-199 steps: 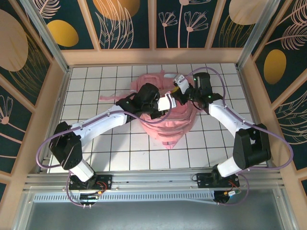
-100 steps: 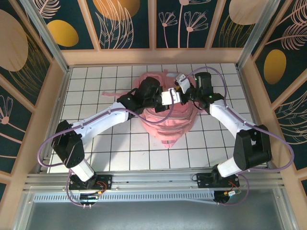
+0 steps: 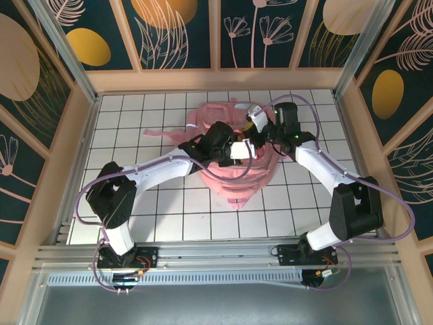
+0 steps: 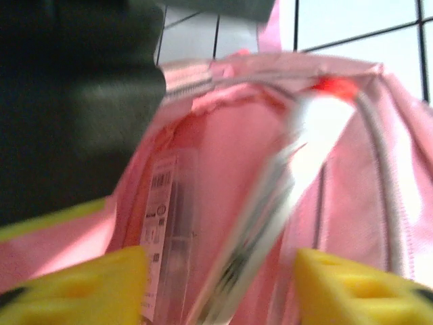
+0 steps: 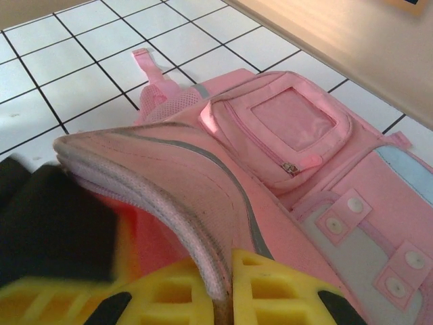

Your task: Pack the student bag

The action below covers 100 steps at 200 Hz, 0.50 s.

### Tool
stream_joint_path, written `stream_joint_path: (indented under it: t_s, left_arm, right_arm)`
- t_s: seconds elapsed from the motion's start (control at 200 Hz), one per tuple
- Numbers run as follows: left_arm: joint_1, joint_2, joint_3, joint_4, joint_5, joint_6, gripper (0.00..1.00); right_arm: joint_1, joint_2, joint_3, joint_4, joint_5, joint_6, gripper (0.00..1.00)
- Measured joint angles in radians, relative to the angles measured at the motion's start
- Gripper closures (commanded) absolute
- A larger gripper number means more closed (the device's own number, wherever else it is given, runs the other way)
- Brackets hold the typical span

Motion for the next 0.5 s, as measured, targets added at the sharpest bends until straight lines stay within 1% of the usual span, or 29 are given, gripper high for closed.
stream_joint_path:
  t_s: [0.05, 0.195, 0.3, 0.395, 0.445, 0.5]
  left_arm:
    - [0.001, 0.011, 0.007, -0.004, -0.018, -0.018, 0.18]
    - [-0.001, 0.006, 0.008, -0.006, -0.010, -0.071, 0.18]
    - [0.005, -0.073, -0.063, 0.034, 0.031, -0.123, 0.17]
    - [0.020, -0.183, -0.137, 0.069, 0.060, -0.173, 0.19]
    - [0.035, -0.227, -0.148, 0.086, 0.071, -0.205, 0.20]
    - [0.060, -0.261, -0.150, 0.111, 0.086, -0.237, 0.20]
  right_arm:
    - [0.001, 0.000, 0.002, -0.001, 0.000, -0.001, 0.89]
    - [0.003, 0.000, 0.013, -0.002, 0.007, -0.005, 0.87]
    - [0.009, 0.000, 0.014, -0.003, 0.011, -0.005, 0.86]
    - [0.013, 0.000, 0.015, -0.004, 0.015, -0.007, 0.75]
    - [0.018, 0.000, 0.018, -0.008, 0.026, -0.001, 0.67]
    - [0.030, 0.000, 0.030, -0.017, 0.046, 0.002, 0.64]
